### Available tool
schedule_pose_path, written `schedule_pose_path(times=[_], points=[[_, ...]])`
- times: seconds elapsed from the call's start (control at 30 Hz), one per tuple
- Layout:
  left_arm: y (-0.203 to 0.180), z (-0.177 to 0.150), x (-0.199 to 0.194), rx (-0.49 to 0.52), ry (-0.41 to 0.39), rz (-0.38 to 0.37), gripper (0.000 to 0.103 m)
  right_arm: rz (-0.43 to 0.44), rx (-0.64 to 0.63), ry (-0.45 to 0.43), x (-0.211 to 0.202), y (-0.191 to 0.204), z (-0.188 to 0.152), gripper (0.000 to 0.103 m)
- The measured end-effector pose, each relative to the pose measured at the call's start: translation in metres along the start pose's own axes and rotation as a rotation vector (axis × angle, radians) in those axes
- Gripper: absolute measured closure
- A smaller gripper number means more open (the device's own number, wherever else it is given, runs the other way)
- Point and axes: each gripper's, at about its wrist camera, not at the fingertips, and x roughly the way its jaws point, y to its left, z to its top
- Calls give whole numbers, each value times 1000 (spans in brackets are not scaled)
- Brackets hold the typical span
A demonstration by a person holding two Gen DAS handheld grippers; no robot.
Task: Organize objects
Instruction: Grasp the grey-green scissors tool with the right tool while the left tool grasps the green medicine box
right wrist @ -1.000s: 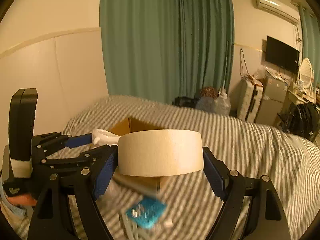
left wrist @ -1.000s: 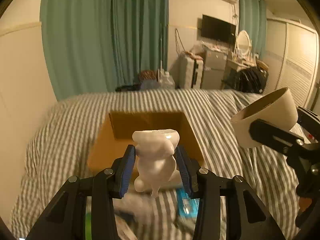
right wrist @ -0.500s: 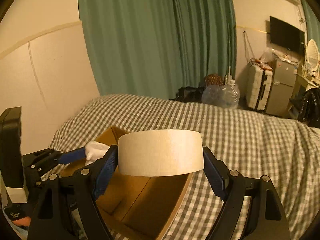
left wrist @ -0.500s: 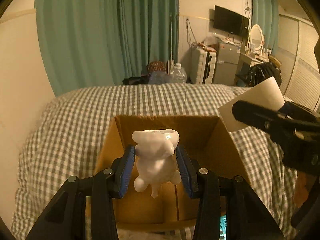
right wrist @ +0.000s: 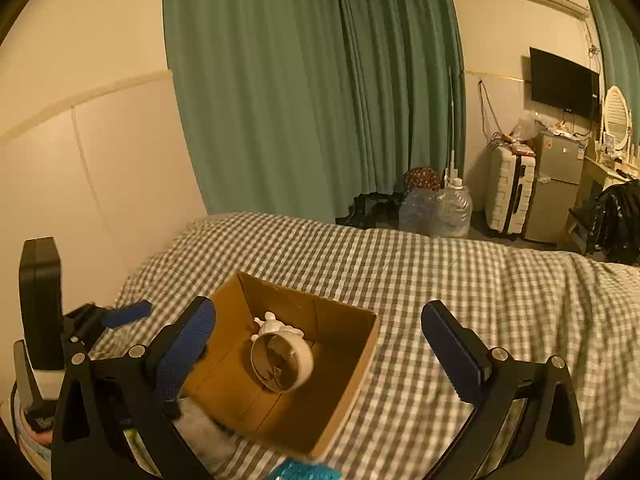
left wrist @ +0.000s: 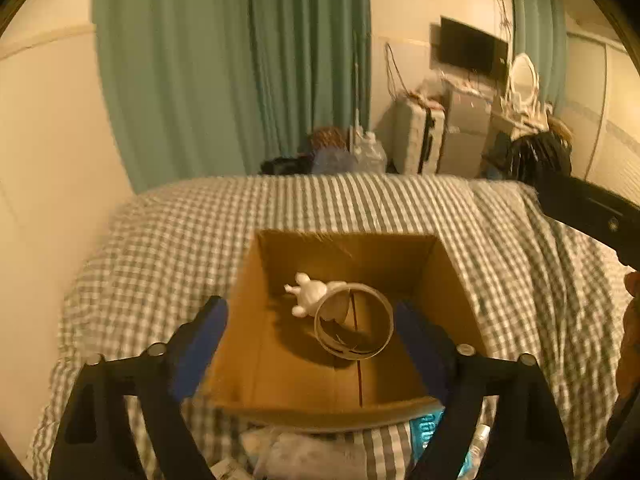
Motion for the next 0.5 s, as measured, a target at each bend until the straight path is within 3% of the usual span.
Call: schedule_pose_path(times=[0.1,0.23,0.4,0.5], points=[[6,-1,-39,-23,-54,46,0,11,-17,-27,-41,9,3,0],[10,-16,-79,-64,-79,113,0,18,-87,-18,-74,22,-10,0],[3,-56,-104,-102,-55,171,0,3,-164,52,-84,31,-64,0],[-8,-87,-110,-129,-58,228,0,0,-142,131,-70,24,-109,0]])
